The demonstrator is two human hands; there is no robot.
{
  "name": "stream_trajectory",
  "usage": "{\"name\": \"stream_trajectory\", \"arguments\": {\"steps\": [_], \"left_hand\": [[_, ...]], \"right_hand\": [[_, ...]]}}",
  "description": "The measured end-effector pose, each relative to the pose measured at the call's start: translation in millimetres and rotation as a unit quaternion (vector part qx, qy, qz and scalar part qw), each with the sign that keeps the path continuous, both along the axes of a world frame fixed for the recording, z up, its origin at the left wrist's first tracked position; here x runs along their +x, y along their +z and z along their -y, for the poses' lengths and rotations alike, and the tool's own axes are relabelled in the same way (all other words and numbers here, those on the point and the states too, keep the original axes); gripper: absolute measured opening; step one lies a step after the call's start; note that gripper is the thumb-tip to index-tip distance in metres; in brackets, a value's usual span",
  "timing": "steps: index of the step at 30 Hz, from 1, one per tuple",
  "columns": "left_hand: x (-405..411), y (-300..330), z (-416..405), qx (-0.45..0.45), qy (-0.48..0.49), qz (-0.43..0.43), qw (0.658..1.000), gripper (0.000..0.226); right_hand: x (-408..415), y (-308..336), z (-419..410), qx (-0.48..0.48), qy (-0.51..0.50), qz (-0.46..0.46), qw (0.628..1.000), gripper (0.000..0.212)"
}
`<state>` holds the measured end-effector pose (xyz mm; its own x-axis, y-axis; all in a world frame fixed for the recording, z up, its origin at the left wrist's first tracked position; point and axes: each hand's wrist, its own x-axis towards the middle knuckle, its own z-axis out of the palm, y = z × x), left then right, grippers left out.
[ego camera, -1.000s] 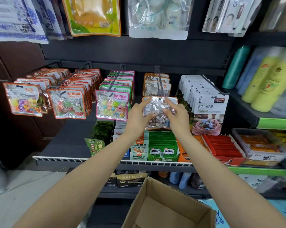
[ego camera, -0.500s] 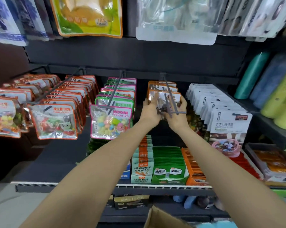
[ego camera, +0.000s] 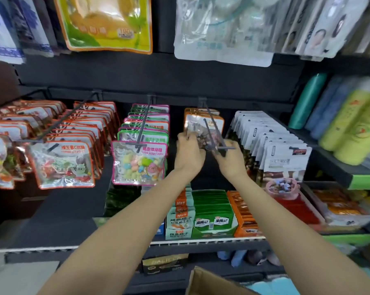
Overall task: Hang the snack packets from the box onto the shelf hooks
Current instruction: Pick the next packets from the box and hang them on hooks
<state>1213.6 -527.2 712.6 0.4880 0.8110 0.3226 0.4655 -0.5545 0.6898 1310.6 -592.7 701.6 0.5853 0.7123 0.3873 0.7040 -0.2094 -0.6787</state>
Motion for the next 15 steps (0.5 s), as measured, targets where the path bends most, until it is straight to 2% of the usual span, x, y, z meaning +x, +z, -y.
{"name": "stream_trajectory", "arguments": {"steps": [3, 7, 11, 15], "left_hand": [[-24.2, -14.9, 39.1, -0.011, -0.009, -0.032, 0.999, 0.033], [-65.5, -57.0, 116.6, -0.085, -0.020, -0.117, 0.989, 0.024], [-106.7, -124.7, 195.1, -0.161, -0.069, -0.185, 0.967, 0.023], [-136.3, -192.4, 257.0, -0.217, -0.087, -0.247, 0.941, 0.027]], "right_hand": [[-19.0, -22.6, 50.5, -0.028, 0.005, -0.012, 1.000, 0.028], [-52.8, -66.0, 133.0, -0.059, 0.014, -0.079, 0.995, 0.023], [-87.9, -138.5, 219.4, -0.162, 0.037, -0.122, 0.979, 0.022], [-116.5, -212.6, 289.9, -0.281, 0.041, -0.156, 0.946, 0.030]]}}
